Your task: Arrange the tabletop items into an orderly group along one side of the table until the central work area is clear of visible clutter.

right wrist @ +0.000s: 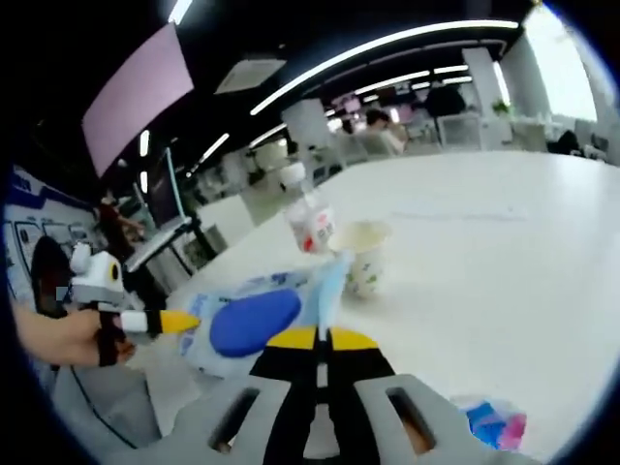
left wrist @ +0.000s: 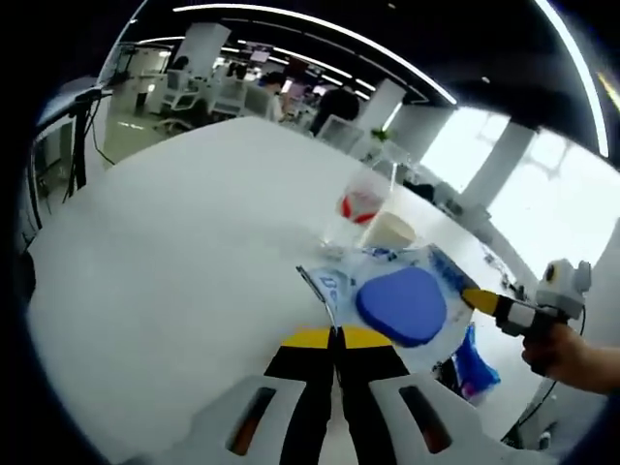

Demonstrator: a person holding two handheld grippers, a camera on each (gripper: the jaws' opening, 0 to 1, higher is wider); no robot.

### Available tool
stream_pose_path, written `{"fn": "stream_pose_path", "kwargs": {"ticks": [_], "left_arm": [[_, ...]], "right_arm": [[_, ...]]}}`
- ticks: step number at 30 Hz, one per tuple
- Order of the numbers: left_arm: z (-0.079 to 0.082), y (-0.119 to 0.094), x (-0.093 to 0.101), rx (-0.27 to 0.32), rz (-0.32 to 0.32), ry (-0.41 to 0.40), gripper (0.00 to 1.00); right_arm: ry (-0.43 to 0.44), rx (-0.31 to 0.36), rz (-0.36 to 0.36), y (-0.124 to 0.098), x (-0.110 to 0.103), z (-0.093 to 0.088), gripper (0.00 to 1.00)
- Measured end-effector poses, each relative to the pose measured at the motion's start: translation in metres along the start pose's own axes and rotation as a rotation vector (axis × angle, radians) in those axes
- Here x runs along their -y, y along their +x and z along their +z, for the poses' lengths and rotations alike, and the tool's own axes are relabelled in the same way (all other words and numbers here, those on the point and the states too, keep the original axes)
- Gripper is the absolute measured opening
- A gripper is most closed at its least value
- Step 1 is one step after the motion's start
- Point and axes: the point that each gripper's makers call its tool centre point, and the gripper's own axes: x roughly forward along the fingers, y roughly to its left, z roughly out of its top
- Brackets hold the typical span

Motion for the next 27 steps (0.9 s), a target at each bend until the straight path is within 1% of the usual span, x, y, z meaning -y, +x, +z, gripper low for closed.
{"fn": "stream_pose_path", "kwargs": {"ticks": [3, 5, 8, 9, 10, 11, 12, 13, 14, 15, 16, 18, 20, 21, 22, 23, 24, 25, 26, 27], "left_arm": [[-0.001, 0.006, 0.013, -0.018, -0.044, 0.032, 0.0], [-0.002, 0.009, 0.02, -0.023, -0.066, 0.035, 0.0], [-0.004, 0.014, 0.037, -0.037, -0.115, 0.052, 0.0], [-0.005, 0.015, 0.041, -0.042, -0.128, 0.063, 0.0], [-0.004, 0.016, 0.046, -0.044, -0.139, 0.062, 0.0], [-0.003, 0.017, 0.05, -0.039, -0.155, 0.045, 0.0], [0.001, 0.018, 0.058, -0.025, -0.187, 0.006, 0.0], [0.001, 0.019, 0.061, -0.03, -0.195, 0.013, 0.0], [-0.001, 0.022, 0.064, -0.048, -0.208, 0.053, 0.0], [-0.003, 0.024, 0.067, -0.068, -0.218, 0.099, 0.0], [-0.004, 0.025, 0.07, -0.074, -0.227, 0.125, 0.0], [-0.001, 0.028, 0.076, -0.071, -0.243, 0.12, 0.0], [0.001, 0.029, 0.081, -0.075, -0.257, 0.121, 0.0], [0.0, 0.031, 0.085, -0.086, -0.269, 0.144, 0.0], [-0.002, 0.033, 0.087, -0.106, -0.276, 0.196, 0.01], [-0.003, 0.035, 0.091, -0.117, -0.281, 0.266, 0.01], [-0.001, 0.037, 0.096, -0.114, -0.29, 0.306, 0.01], [0.0, 0.04, 0.101, -0.109, -0.3, 0.317, 0.01], [0.003, 0.043, 0.107, -0.102, -0.307, 0.299, 0.01], [0.005, 0.044, 0.11, -0.101, -0.312, 0.299, 0.01]], "right_arm": [[0.018, 0.018, -0.04, -0.021, 0.007, -0.007, 0.0], [0.029, 0.024, -0.063, -0.033, 0.013, -0.011, 0.0], [0.037, 0.042, -0.105, -0.05, 0.018, -0.012, 0.0], [0.024, 0.048, -0.12, -0.054, 0.02, -0.012, 0.0], [0.001, 0.055, -0.139, -0.06, 0.022, -0.012, 0.0], [-0.006, 0.059, -0.152, -0.064, 0.023, -0.012, 0.0], [-0.006, 0.063, -0.162, -0.068, 0.025, -0.013, 0.0], [0.003, 0.068, -0.172, -0.071, 0.027, -0.013, 0.0], [0.025, 0.077, -0.184, -0.076, 0.03, -0.012, 0.0], [0.023, 0.075, -0.195, -0.08, 0.03, -0.012, 0.0], [0.017, 0.074, -0.204, -0.083, 0.031, -0.013, 0.0], [0.007, 0.078, -0.221, -0.087, 0.032, -0.012, 0.0], [0.003, 0.096, -0.238, -0.092, 0.033, -0.01, 0.0], [0.003, 0.099, -0.254, -0.095, 0.035, -0.01, 0.0], [-0.003, 0.095, -0.267, -0.097, 0.036, -0.011, 0.0], [-0.014, 0.092, -0.286, -0.101, 0.038, -0.013, 0.0], [-0.02, 0.093, -0.298, -0.103, 0.04, -0.013, 0.0], [-0.021, 0.097, -0.308, -0.106, 0.041, -0.014, 0.0], [-0.015, 0.105, -0.319, -0.11, 0.045, -0.014, 0.0], [-0.007, 0.113, -0.327, -0.112, 0.048, -0.015, 0.0]]}}
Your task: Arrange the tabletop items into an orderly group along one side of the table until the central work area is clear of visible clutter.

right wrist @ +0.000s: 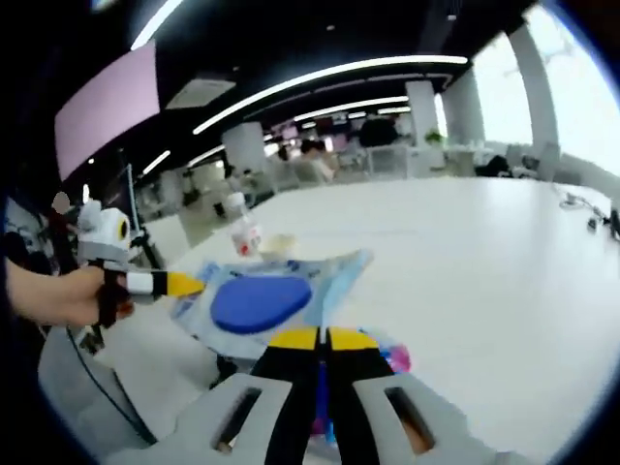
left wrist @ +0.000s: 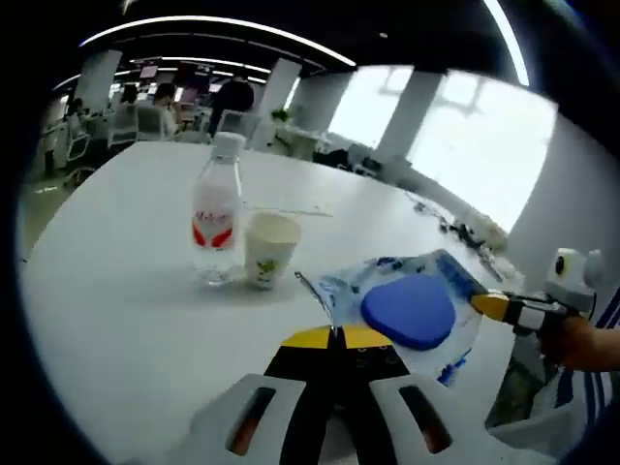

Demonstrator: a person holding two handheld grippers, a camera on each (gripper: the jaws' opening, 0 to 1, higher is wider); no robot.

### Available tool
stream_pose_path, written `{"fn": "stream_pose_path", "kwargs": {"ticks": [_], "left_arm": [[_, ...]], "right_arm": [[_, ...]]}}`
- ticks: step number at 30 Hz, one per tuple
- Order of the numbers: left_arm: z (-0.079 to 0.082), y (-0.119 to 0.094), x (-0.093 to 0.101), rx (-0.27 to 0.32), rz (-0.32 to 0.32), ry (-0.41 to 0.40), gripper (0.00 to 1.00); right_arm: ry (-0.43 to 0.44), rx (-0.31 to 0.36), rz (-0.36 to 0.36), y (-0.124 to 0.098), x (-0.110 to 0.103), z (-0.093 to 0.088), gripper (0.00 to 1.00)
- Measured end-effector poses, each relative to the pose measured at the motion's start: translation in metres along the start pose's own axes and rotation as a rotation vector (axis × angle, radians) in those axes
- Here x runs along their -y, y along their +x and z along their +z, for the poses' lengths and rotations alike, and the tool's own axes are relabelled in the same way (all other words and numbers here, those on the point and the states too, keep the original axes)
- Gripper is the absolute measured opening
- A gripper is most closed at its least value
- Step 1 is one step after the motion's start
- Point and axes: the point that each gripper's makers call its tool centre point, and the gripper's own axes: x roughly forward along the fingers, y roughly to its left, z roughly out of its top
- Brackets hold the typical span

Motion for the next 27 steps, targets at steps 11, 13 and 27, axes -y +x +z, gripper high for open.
{"fn": "stream_pose_path", "kwargs": {"ticks": [11, 13, 27], "left_arm": [[0.007, 0.027, 0.02, -0.032, 0.016, 0.057, 0.01], [0.009, 0.029, 0.021, -0.031, 0.041, 0.045, 0.01], [0.005, 0.089, 0.027, -0.109, 0.109, 0.153, 0.01]], "right_arm": [[0.071, 0.013, 0.006, 0.001, 0.032, -0.004, 0.0], [0.086, -0.013, 0.011, 0.005, 0.038, -0.007, 0.0], [0.088, -0.026, 0.016, 0.023, 0.089, 0.0, 0.0]]}}
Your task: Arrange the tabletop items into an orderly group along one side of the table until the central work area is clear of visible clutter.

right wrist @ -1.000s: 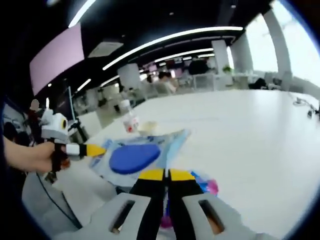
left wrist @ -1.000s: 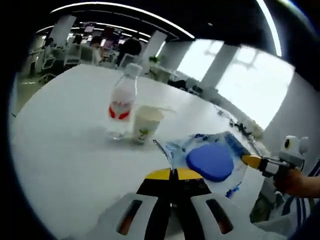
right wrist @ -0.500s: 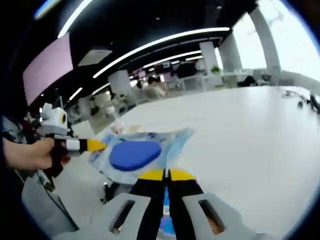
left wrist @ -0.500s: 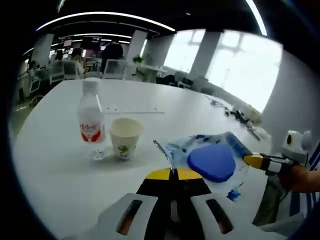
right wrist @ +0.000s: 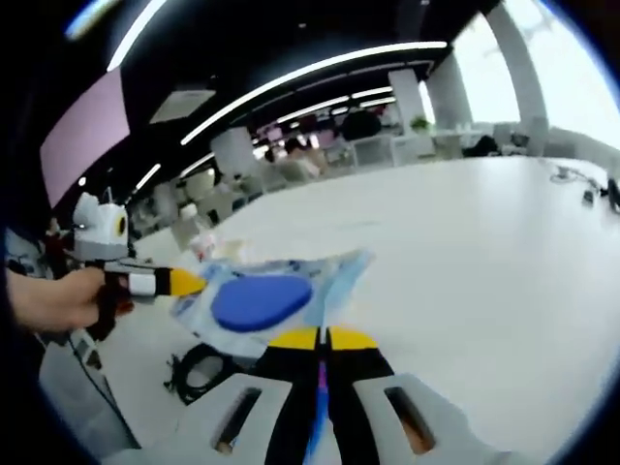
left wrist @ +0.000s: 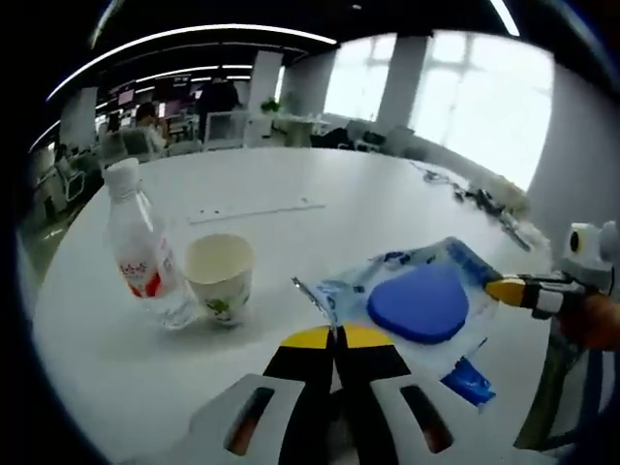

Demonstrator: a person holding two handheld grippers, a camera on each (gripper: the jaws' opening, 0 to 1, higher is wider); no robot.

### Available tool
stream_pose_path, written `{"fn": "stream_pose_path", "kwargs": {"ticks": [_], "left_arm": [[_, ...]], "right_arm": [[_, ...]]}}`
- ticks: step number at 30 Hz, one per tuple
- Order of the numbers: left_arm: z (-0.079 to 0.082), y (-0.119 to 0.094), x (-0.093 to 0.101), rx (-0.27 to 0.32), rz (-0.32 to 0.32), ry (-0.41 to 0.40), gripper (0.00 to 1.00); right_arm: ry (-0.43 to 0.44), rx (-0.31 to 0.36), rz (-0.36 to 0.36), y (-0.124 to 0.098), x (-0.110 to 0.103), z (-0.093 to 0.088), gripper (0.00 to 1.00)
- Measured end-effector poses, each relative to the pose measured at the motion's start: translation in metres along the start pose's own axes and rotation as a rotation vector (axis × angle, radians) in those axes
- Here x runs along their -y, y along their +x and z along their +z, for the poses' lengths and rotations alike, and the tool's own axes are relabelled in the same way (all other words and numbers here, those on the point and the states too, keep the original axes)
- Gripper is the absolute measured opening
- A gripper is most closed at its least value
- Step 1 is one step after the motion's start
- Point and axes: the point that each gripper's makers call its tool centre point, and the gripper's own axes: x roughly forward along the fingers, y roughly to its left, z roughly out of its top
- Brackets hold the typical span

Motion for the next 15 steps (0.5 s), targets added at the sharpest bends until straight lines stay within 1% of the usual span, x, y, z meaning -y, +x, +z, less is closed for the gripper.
{"fn": "stream_pose_path", "kwargs": {"ticks": [4, 7, 11, 13, 15], "left_arm": [[-0.001, 0.008, -0.005, -0.012, 0.014, -0.012, 0.02], [-0.003, 0.014, -0.011, -0.03, 0.04, 0.01, 0.02], [-0.003, 0.025, -0.017, -0.049, 0.06, 0.033, 0.02], [-0.003, 0.03, -0.019, -0.065, 0.075, 0.075, 0.02], [-0.002, 0.034, -0.023, -0.087, 0.103, 0.148, 0.02]], "right_arm": [[-0.015, -0.016, 0.017, 0.013, 0.006, -0.002, 0.0], [-0.013, -0.022, 0.03, 0.023, 0.007, -0.003, 0.0], [-0.005, -0.026, 0.037, 0.032, 0.012, -0.004, 0.0], [0.001, -0.022, 0.038, 0.036, 0.014, -0.002, 0.0], [0.011, -0.024, 0.045, 0.042, 0.016, -0.002, 0.0]]}}
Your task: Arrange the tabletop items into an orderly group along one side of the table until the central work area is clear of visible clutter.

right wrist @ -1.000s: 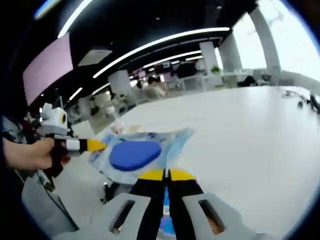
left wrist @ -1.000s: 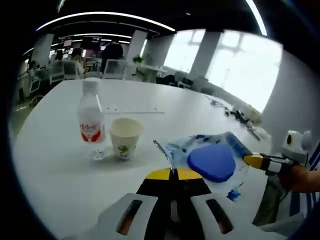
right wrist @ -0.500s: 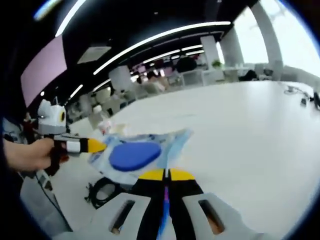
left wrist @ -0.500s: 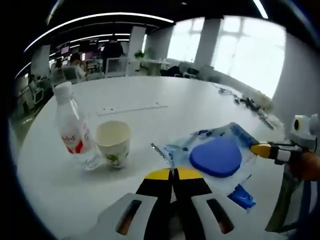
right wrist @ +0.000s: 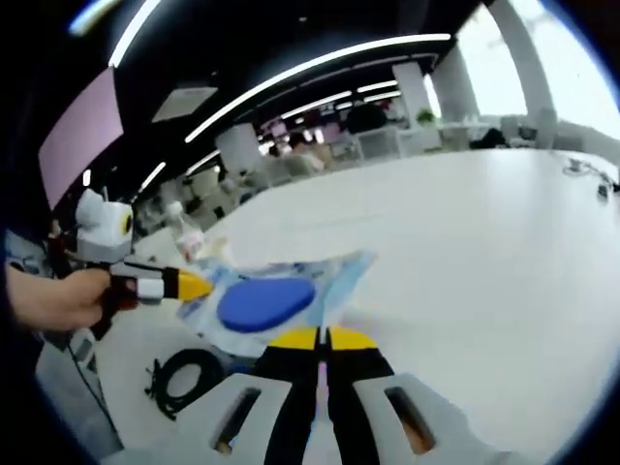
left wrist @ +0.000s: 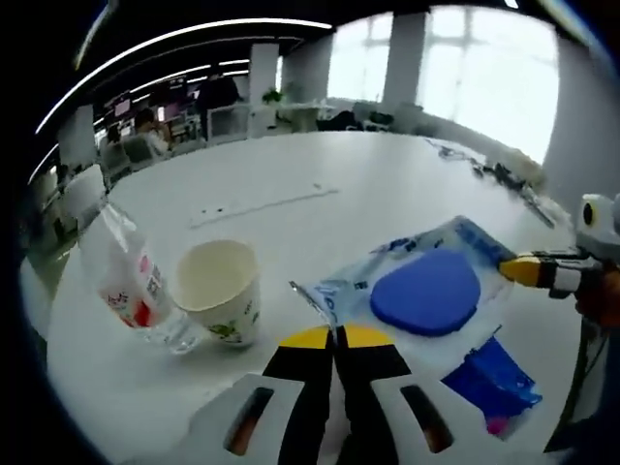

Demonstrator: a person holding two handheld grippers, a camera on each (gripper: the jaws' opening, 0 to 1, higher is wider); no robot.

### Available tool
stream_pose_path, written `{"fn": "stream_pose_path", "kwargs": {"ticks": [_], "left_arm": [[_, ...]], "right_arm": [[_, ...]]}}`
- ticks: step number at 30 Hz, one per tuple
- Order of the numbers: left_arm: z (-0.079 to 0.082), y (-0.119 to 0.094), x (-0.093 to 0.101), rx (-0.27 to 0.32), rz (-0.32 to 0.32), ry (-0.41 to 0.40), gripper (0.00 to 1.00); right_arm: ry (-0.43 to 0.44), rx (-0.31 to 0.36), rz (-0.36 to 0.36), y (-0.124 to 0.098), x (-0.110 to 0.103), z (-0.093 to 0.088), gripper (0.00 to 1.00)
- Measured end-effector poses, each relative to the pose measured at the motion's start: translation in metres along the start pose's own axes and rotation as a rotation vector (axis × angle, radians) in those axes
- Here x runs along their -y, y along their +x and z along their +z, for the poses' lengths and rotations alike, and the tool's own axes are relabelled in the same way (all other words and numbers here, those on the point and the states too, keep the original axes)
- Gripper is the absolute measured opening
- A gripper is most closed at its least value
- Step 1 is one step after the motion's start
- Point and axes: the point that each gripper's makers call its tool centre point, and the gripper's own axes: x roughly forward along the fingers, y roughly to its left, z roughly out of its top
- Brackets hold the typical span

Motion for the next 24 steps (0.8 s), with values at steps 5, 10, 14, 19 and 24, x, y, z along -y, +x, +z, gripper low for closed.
{"fn": "stream_pose_path", "kwargs": {"ticks": [5, 10, 14, 19, 24], "left_arm": [[0.001, 0.012, -0.004, -0.028, 0.032, 0.083, 0.02], [-0.001, 0.023, -0.008, -0.044, 0.048, 0.113, 0.02], [-0.004, 0.029, -0.012, -0.059, 0.078, 0.172, 0.02], [-0.009, 0.038, -0.016, -0.072, 0.087, 0.167, 0.02], [-0.009, 0.047, -0.018, -0.077, 0.096, 0.171, 0.02]], "right_arm": [[-0.006, -0.004, 0.009, 0.012, 0.004, -0.002, 0.0], [-0.005, 0.001, 0.013, 0.019, 0.006, 0.001, 0.0], [-0.011, -0.004, 0.022, 0.027, 0.006, 0.0, 0.0], [-0.003, -0.006, 0.019, 0.034, 0.009, -0.004, 0.0], [-0.014, -0.007, 0.016, 0.041, 0.014, -0.007, 0.0]]}}
